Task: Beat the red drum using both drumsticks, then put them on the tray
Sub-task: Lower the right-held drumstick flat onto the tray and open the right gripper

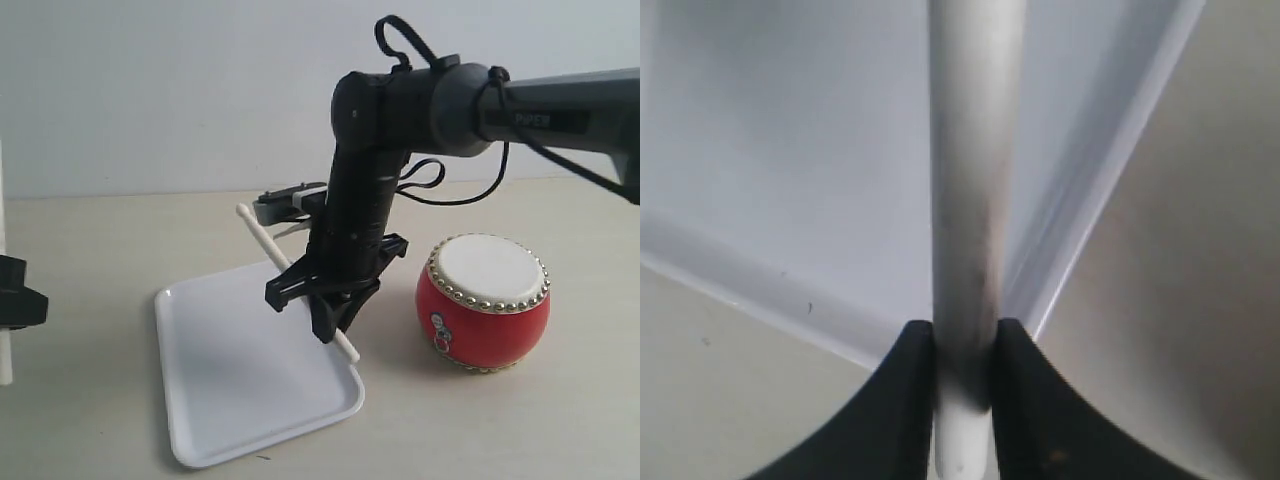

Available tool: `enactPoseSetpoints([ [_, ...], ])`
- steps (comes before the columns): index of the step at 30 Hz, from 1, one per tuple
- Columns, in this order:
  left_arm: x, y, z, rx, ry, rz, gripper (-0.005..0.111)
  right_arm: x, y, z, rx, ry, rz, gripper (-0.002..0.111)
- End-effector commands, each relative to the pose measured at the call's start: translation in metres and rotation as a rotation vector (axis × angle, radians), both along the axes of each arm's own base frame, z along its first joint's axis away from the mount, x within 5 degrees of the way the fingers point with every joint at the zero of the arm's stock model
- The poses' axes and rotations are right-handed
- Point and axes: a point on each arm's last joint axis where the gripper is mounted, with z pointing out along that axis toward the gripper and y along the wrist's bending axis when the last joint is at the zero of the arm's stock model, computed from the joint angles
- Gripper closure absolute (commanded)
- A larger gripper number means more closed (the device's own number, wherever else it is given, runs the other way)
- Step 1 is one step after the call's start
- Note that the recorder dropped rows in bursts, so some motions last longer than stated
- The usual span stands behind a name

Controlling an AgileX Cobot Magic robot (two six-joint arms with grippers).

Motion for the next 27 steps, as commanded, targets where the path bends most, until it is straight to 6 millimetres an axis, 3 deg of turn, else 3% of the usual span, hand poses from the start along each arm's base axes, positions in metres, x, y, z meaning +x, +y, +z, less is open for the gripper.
enactPoseSetpoints([
  [1,-0.002,0.011,0.002,-0.010,0.004,0.034,0.107,0.004,0.002,-0.017,-0.025,0.015,0.028,0.108],
  [6,-0.002,0.011,0.002,-0.015,0.001,0.038,0.107,0.007,0.008,-0.035,-0.014,0.057,0.015,0.108],
  [11,-0.002,0.011,0.002,-0.017,0.000,0.039,0.107,0.012,0.019,-0.032,0.062,0.064,0.007,0.108],
  [27,-0.001,0.010,0.002,-0.026,0.000,0.037,0.107,0.013,0.019,-0.050,0.034,0.093,-0.003,0.108],
])
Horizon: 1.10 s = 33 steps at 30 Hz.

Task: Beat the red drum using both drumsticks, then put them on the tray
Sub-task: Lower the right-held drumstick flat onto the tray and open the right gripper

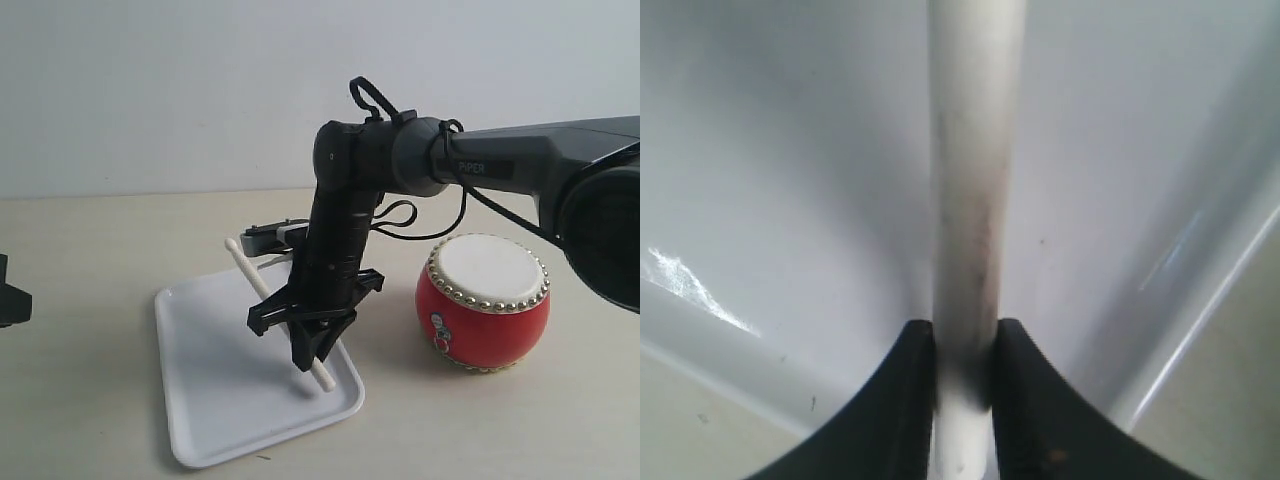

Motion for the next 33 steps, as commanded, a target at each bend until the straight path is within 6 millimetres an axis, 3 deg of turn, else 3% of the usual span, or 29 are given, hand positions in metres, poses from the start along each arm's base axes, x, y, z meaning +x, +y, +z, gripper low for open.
enactPoseSetpoints([
  [1,0.0000,-0.0008,0.0000,-0.019,-0.005,-0.002,0.107,0.0016,0.0007,-0.0050,-0.005,0.002,-0.005,0.108],
  [11,0.0005,-0.0022,0.0003,-0.035,-0.008,-0.009,0.107,0.0016,0.0007,-0.0058,-0.008,0.005,-0.014,0.108],
  [21,0.0002,-0.0028,0.0005,-0.042,-0.006,-0.013,0.107,0.0018,0.0003,-0.0060,-0.015,0.004,-0.022,0.093],
  [33,-0.0003,-0.0039,0.0009,-0.051,-0.006,-0.024,0.107,0.0018,0.0003,-0.0060,-0.016,0.006,-0.029,0.093],
])
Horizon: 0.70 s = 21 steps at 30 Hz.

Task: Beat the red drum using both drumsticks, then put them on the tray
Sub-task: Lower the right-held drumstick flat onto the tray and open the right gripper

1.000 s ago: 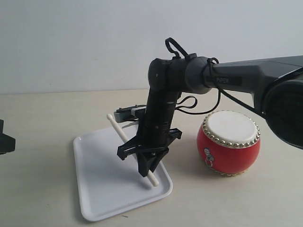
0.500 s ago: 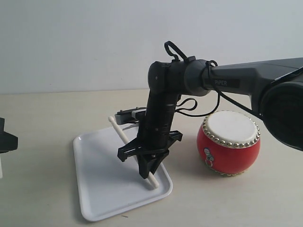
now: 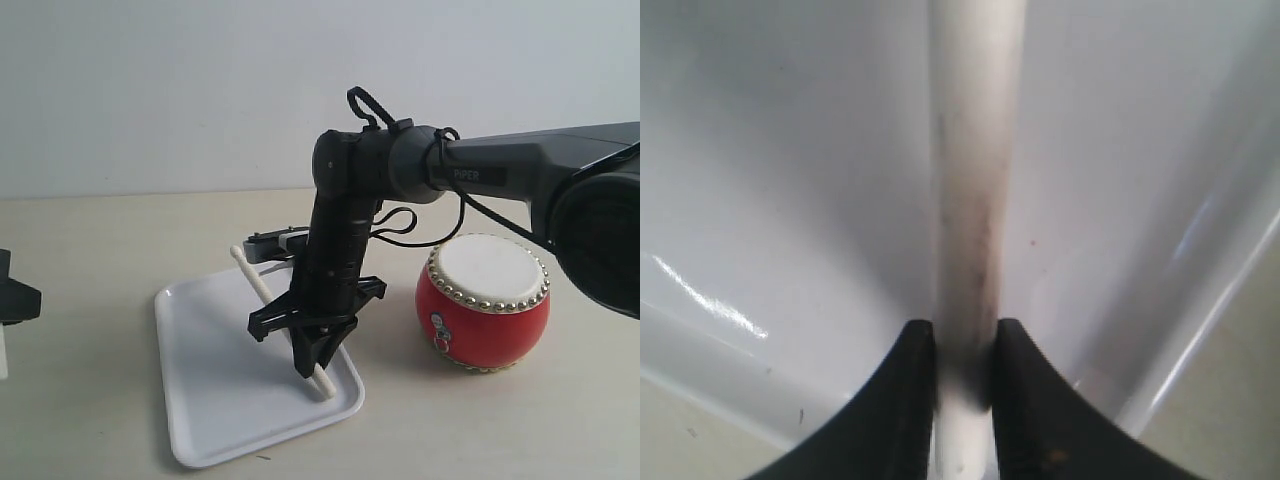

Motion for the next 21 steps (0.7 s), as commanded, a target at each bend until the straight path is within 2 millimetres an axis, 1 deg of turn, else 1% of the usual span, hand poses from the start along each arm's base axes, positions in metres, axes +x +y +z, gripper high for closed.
enactPoseSetpoints([
  [1,-0.0002,-0.0003,-0.0007,-0.014,0.003,0.001,0.107,0.0017,0.0005,0.0029,0.002,-0.014,-0.003,0.093],
  [18,-0.0001,-0.0006,-0.0004,-0.014,-0.003,-0.005,0.107,0.0034,-0.0028,0.0019,-0.037,-0.032,-0.009,0.093],
  [19,-0.0001,-0.0006,-0.0004,-0.014,-0.003,-0.005,0.107,0.0034,-0.0028,0.0019,-0.037,-0.032,-0.009,0.093],
  [21,-0.0001,-0.0006,-0.0004,-0.014,-0.003,-0.005,0.107,0.0034,-0.0028,0.0019,-0.037,-0.032,-0.009,0.087],
])
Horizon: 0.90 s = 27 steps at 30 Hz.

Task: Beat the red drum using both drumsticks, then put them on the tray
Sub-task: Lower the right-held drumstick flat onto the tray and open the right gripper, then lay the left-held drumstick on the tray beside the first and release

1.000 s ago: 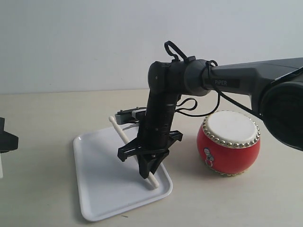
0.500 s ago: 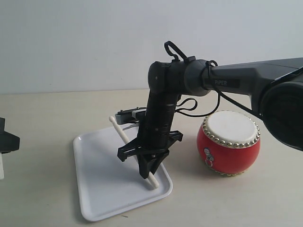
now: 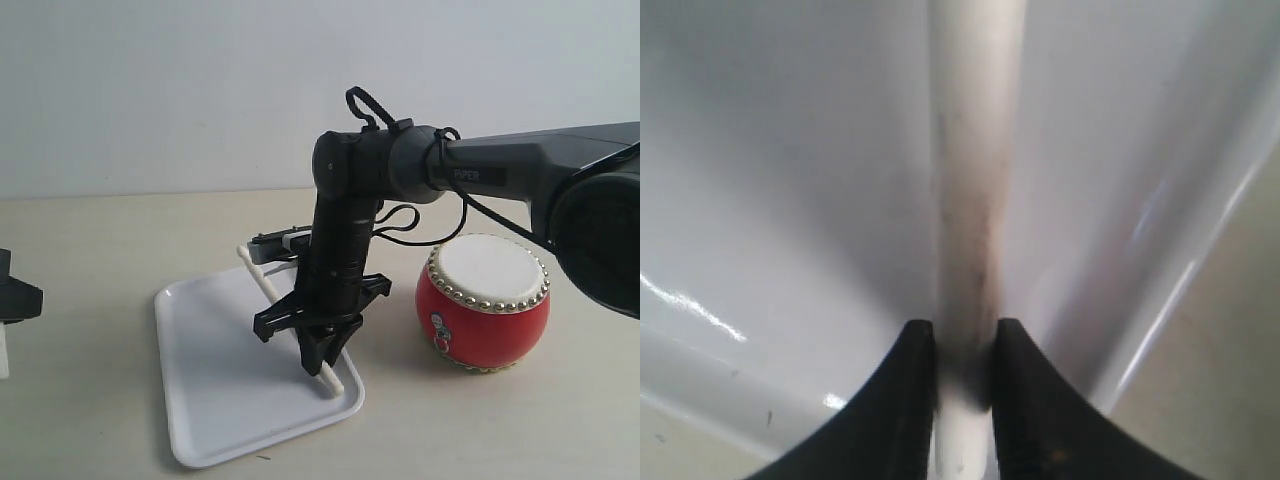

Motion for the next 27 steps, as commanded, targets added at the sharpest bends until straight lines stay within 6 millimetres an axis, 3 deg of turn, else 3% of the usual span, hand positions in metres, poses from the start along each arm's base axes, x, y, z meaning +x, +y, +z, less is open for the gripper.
enactPoseSetpoints([
  [1,0.000,0.000,-0.001,-0.014,0.004,0.003,0.107,0.002,0.000,0.003,0.001,-0.016,-0.001,0.084],
  [5,0.000,0.000,-0.001,-0.015,0.003,0.002,0.107,0.002,0.000,0.003,0.001,-0.016,-0.001,0.072],
  [15,0.000,-0.001,0.000,-0.030,0.002,0.008,0.107,0.002,0.000,0.007,0.001,-0.019,-0.027,0.072],
  [18,0.002,-0.003,-0.001,-0.060,0.012,0.017,0.107,0.001,0.000,0.030,0.031,-0.057,-0.029,0.072],
  [24,0.010,-0.015,-0.006,-0.130,0.034,0.037,0.107,-0.004,-0.010,0.100,0.068,-0.222,-0.007,0.072],
  [27,0.014,-0.027,-0.010,-0.182,0.053,0.049,0.107,-0.007,-0.017,0.126,0.053,-0.301,0.003,0.072],
])
